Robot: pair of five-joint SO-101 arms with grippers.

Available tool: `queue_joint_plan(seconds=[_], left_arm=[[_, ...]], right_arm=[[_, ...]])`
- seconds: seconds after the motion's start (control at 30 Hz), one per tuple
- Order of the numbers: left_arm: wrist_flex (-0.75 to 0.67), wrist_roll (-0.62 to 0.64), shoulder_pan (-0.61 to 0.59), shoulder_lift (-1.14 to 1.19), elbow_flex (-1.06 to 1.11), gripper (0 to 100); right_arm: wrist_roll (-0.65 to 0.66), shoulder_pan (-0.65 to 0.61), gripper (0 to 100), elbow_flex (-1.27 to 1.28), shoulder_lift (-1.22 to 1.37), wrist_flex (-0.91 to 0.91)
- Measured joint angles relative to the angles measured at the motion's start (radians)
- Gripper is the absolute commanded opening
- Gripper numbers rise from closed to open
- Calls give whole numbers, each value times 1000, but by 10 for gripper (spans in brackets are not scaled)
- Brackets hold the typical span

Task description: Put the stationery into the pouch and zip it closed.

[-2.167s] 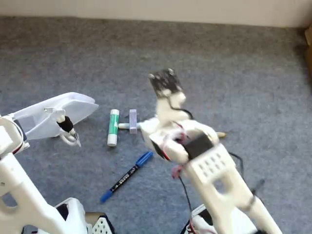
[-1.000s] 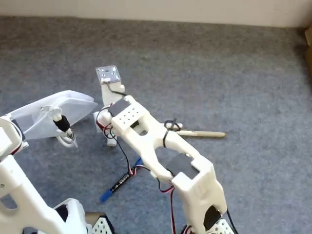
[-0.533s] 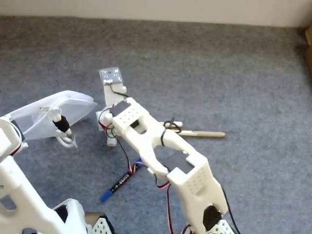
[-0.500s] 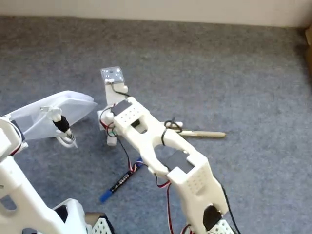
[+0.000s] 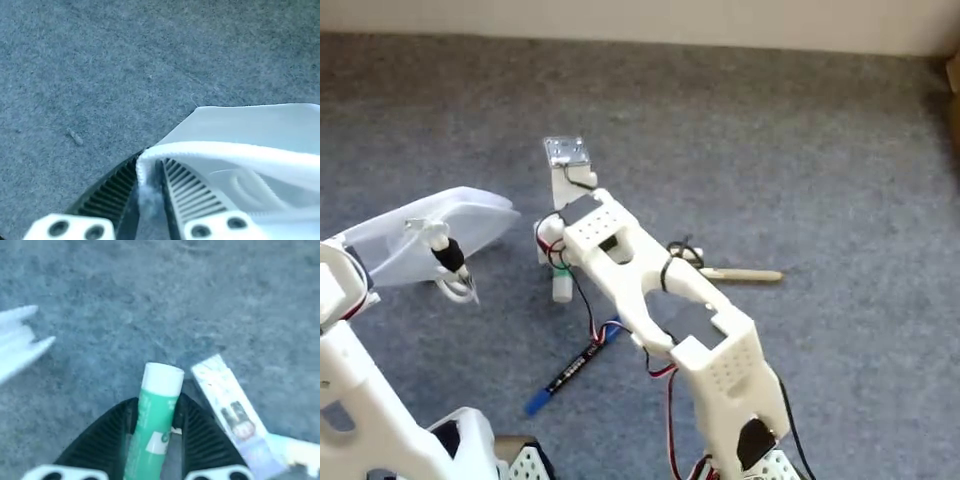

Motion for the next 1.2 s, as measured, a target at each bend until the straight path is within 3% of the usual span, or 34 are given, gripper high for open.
queue_joint_plan(seconds=[0.3,0.57,0.97,1.2], left_arm=[[-8,-5,89,0,0,6],[-9,-2,245,0,9,6],[6,2,279,14,-38,6],[35,2,279,26,-66,6]], right_arm=[[2,55,5,115,-233,78],[57,57,5,252,-549,78],[64,64,5,270,-968,75],[270,41,5,272,-1079,-146]])
